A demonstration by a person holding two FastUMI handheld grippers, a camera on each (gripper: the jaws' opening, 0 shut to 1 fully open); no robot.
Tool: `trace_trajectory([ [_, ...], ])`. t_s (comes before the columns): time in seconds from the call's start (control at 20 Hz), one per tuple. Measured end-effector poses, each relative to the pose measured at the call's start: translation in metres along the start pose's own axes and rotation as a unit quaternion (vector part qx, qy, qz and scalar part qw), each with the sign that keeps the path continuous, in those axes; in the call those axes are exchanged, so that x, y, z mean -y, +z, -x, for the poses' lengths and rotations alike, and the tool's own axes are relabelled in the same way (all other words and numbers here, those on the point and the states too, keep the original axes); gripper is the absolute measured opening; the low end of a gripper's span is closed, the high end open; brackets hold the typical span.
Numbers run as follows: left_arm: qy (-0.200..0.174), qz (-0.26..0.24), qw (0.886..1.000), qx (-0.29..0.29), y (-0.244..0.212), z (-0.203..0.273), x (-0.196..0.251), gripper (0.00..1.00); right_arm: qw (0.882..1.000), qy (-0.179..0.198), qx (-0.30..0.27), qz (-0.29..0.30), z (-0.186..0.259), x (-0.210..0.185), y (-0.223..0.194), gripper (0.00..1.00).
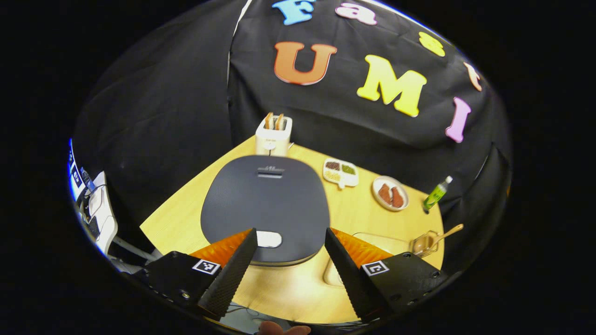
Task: Close the left gripper, press the button to open the rice cooker; take a wooden spoon from the chopstick holder with the right hand, scoop a spoonful of rice and pour it into the rice cooker, then put the wooden spoon back into the chopstick holder.
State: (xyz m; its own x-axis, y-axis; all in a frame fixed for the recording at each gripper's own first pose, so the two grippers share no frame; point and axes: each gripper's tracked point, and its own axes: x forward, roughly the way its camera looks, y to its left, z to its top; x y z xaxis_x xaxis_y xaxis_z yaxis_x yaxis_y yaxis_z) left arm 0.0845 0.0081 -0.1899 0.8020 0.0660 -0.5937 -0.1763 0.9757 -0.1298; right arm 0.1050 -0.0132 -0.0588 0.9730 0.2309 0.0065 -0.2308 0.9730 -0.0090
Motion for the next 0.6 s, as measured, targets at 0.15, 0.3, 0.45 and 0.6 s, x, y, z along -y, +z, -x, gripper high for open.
trace_trajectory([
  [0.15, -0.036, -0.033, 0.994, 0.101, 0.03, 0.068, 0.01, 0.95, 1.0, -0.009, 0.019, 0.0, 0.04, -0.021, 0.024, 1.0],
  [0.3, -0.061, -0.082, 0.98, 0.173, 0.042, 0.143, 0.013, 0.95, 0.999, -0.02, 0.031, -0.006, 0.086, -0.041, 0.039, 1.0],
  [0.45, -0.11, -0.091, 0.964, 0.223, 0.038, 0.21, 0.032, 0.95, 0.999, -0.029, 0.039, 0.005, 0.134, -0.057, 0.051, 1.0],
  [0.6, -0.162, -0.09, 0.95, 0.25, 0.024, 0.258, 0.046, 0.95, 0.998, -0.046, 0.045, 0.004, 0.18, -0.068, 0.059, 1.0],
])
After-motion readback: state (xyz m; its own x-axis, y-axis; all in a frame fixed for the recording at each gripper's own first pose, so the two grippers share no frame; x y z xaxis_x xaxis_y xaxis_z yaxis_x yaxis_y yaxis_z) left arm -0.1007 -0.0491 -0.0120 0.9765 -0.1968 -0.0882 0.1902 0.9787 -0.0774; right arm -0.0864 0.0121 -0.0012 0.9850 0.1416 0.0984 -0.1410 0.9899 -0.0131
